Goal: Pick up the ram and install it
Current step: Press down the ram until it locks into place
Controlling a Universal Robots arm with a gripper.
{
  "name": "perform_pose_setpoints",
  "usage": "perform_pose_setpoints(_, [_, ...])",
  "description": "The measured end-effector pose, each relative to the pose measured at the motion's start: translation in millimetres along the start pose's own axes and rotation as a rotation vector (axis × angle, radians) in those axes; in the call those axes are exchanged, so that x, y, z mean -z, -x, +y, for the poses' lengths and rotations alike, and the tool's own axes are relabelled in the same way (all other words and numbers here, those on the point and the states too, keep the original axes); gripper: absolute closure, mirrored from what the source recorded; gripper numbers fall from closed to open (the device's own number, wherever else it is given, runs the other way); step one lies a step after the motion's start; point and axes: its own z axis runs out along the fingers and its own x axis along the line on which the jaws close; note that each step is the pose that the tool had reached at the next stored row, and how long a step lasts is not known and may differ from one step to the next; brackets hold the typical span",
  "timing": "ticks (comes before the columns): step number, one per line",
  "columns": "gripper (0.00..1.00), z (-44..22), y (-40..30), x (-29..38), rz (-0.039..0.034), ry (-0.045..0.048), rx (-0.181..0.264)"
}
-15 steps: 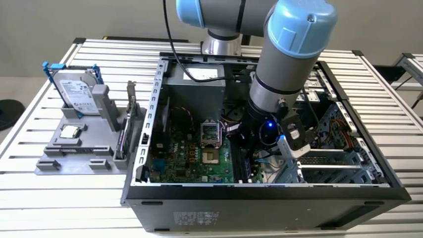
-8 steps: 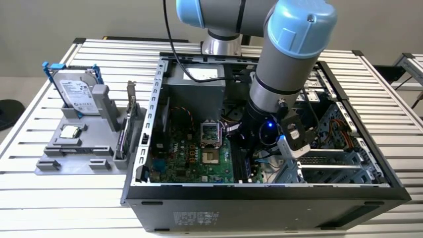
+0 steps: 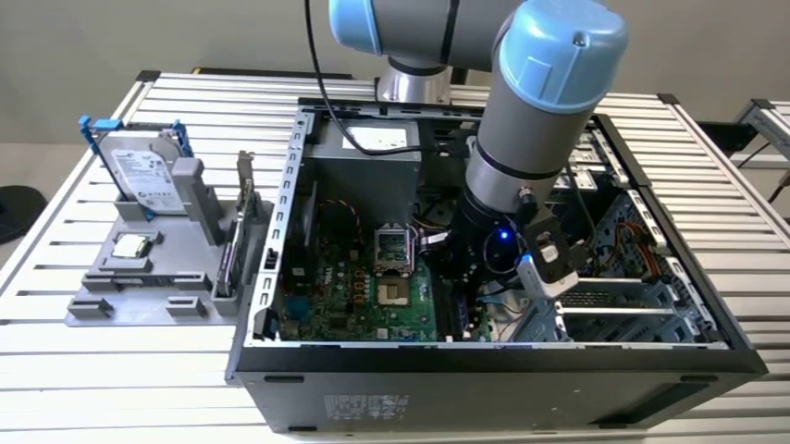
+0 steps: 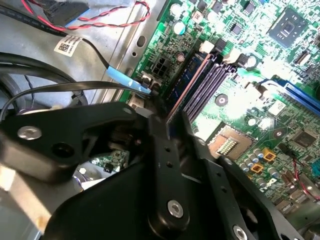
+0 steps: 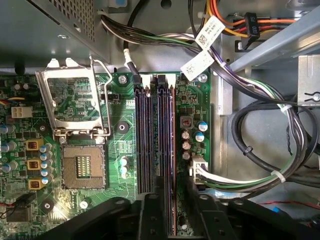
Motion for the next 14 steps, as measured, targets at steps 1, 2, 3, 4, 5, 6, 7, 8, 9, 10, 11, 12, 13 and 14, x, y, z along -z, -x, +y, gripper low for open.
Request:
perform_pose_setpoints(1, [0.0,0.0,0.0,0.0,-0.0001,-0.0002,0.0])
perform_pose_setpoints(2, [0.0,0.0,0.0,-0.1,-0.0001,-0.0002,0.0])
perform_pose_setpoints(3, [0.0,0.0,0.0,-0.2,-0.0002,-0.0001,0.0])
perform_pose_setpoints(4, [0.0,0.0,0.1,-0.2,-0.0002,0.0,0.0])
perform_pose_setpoints(5, [0.0,0.0,0.0,1.2,-0.0004,0.0004,0.0])
perform_pose_setpoints(6, [0.0,0.0,0.0,5.8,-0.0003,0.0003,0.0])
perform_pose_setpoints(7, [0.0,-0.1,-0.1,10.4,-0.0002,0.0003,0.0])
perform_pose_setpoints(8, [0.0,-0.2,-0.2,15.4,-0.0001,0.0001,0.0])
perform_pose_setpoints(9, [0.0,-0.2,-0.3,19.7,-0.0002,0.0003,0.0])
perform_pose_setpoints(10, [0.0,-0.3,-0.3,24.4,-0.0002,0.0001,0.0])
perform_pose_setpoints(11, [0.0,-0.3,-0.4,29.2,-0.0002,0.0001,0.0])
perform_pose_setpoints(12, [0.0,-0.4,-0.5,33.6,-0.0002,0.0001,0.0])
perform_pose_setpoints(13, [0.0,-0.5,-0.5,37.9,-0.0002,0.0002,0.0])
perform_pose_setpoints(14, [0.0,-0.5,-0.6,42.2,-0.0001,0.0001,0.0])
